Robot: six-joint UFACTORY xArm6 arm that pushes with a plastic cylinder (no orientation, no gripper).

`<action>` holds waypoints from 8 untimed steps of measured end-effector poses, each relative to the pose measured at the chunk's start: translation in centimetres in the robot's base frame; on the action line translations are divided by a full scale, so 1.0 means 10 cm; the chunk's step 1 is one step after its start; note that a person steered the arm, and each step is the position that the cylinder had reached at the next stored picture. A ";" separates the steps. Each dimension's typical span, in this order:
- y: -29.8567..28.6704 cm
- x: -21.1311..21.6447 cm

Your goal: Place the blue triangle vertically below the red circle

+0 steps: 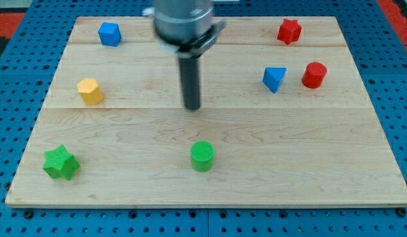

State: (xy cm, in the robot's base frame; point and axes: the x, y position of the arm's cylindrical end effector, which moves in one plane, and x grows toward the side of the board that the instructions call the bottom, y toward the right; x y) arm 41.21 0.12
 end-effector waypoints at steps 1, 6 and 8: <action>0.59 -0.34; 1.76 0.44; 2.00 0.65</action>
State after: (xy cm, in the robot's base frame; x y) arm 47.69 20.15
